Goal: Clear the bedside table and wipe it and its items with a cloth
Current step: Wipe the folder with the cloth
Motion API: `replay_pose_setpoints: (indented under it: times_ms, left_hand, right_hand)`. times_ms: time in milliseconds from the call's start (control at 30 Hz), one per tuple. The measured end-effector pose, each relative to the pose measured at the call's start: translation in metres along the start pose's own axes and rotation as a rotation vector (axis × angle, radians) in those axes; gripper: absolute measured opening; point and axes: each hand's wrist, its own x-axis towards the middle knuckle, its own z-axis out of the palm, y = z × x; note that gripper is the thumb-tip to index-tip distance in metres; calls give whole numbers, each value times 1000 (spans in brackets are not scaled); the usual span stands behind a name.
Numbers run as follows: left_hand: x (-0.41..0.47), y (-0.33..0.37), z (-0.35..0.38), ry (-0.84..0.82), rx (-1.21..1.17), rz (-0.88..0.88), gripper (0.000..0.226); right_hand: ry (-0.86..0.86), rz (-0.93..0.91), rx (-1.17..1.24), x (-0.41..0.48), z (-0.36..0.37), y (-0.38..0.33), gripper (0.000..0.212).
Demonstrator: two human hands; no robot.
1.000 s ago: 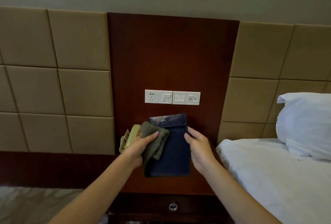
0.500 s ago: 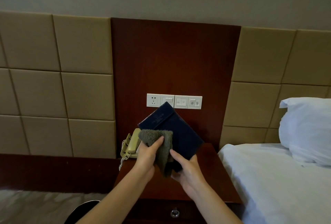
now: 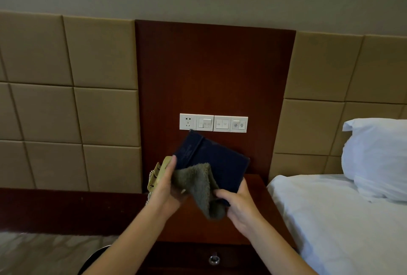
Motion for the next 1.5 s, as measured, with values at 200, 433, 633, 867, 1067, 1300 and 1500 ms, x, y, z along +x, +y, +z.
replay_pose_setpoints:
  times_ms: [200, 433, 633, 867, 1067, 1300, 1500]
  left_hand:
    - [6, 18, -20, 99, 92, 130, 30]
    - [-3, 20, -22, 188, 257, 206, 31]
    - [-13, -18, 22, 87, 337, 189, 16]
    - [-25, -14, 34, -23, 295, 157, 14]
    - [-20, -16, 35, 27, 172, 150, 16]
    - [-13, 1, 25, 66, 62, 168, 19]
    - [-12, 8, 27, 73, 29, 183, 14]
  right_hand:
    - [-15, 186, -328, 10, -29, -2, 35]
    - [423, -318, -532, 33, -48, -36, 16]
    - [170, -944, -1205, 13, 11, -5, 11]
    - [277, -1020, -1311, 36, -17, -31, 14]
    - [173, -1112, -1395, 19, -2, -16, 18]
    - [232, -1152, -1480, 32, -35, -12, 18]
    - [135, -1169, -1363, 22, -12, -4, 26]
